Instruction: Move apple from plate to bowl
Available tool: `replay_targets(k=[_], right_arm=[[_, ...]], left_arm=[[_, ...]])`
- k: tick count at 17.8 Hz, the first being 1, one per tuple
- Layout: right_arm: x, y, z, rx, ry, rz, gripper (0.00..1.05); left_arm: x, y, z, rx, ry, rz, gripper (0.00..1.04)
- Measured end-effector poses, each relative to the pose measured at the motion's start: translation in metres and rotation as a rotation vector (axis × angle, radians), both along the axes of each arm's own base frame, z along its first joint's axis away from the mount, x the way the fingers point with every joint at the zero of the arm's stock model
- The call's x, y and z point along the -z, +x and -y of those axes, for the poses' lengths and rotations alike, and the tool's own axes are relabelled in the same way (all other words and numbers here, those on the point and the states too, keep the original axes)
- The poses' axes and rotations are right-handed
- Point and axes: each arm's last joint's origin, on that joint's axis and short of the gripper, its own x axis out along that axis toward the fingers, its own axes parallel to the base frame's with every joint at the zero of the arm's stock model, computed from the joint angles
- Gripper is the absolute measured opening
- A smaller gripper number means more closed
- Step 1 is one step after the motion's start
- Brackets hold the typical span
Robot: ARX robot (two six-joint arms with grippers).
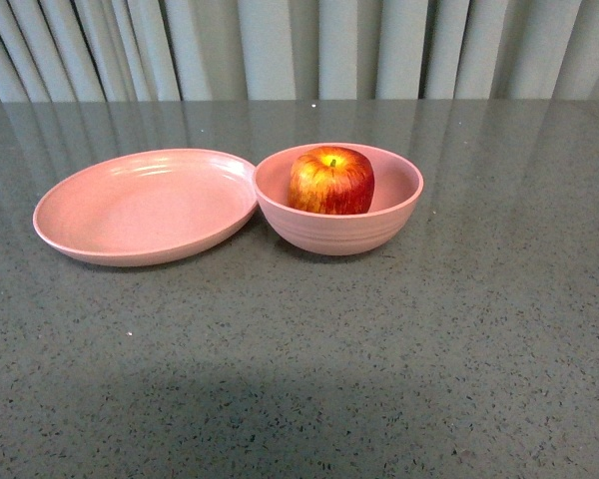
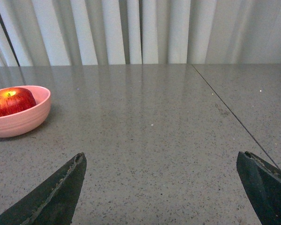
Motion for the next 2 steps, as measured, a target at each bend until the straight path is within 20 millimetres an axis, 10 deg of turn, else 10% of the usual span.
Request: replay_targets(k=[2], right_arm=[[0.0000, 0.0000, 0.0000, 0.000, 0.000, 0.000, 0.98]], left_arm=[[0.0000, 0.0000, 0.0000, 0.000, 0.000, 0.000, 0.98]])
